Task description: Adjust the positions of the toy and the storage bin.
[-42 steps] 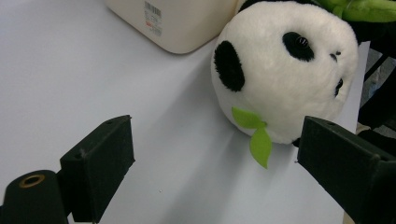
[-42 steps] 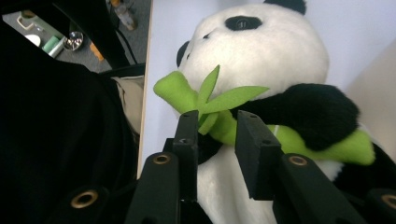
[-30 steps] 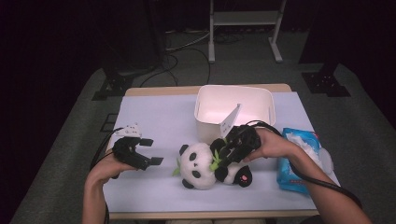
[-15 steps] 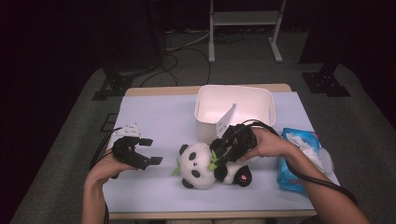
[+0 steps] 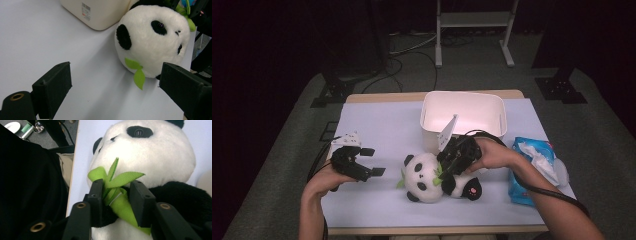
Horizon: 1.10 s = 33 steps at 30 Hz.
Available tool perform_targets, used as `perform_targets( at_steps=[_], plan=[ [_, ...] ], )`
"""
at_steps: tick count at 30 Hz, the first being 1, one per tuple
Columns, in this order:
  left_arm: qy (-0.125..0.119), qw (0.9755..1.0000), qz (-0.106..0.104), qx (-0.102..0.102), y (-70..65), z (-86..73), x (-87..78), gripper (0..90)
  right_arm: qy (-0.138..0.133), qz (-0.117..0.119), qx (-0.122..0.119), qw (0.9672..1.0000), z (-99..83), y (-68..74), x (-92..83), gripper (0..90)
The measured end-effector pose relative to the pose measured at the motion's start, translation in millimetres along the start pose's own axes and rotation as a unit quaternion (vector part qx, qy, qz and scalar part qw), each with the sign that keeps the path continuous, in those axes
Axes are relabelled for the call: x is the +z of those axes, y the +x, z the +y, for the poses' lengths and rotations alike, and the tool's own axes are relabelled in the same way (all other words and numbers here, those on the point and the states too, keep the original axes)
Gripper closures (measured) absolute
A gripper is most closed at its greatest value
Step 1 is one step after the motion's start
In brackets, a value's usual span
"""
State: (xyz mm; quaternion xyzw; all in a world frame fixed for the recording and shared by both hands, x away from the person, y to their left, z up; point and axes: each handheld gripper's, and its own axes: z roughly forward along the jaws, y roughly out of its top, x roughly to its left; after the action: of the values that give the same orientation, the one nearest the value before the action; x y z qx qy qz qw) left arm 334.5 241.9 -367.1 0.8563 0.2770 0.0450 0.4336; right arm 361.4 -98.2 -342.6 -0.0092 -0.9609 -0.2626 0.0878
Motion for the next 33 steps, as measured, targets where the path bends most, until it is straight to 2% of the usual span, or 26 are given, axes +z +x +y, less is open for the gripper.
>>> perform_targets(
  at_steps=[6,11,16,33],
  plan=[
    [0.001,1.0000,0.000,-0.002,0.6,-0.7,0.1,9.8,-0.003,0.002,0.016,0.9999,-1.7,-2.2,-0.3,73.6],
    [0.000,1.0000,0.000,-0.005,2.0,-1.6,0.6,9.8,-0.015,0.007,0.033,0.9993,-3.6,-3.5,-3.3,76.0],
    [-0.001,1.0000,0.000,-0.007,3.1,-2.6,0.7,9.8,-0.028,0.003,0.029,0.9992,-4.9,-2.6,-7.5,77.3],
    [0.000,1.0000,0.000,-0.009,4.2,-3.7,0.1,9.8,-0.047,0.004,0.047,0.9978,-8.7,-3.8,-25.8,78.3]
  ],
)
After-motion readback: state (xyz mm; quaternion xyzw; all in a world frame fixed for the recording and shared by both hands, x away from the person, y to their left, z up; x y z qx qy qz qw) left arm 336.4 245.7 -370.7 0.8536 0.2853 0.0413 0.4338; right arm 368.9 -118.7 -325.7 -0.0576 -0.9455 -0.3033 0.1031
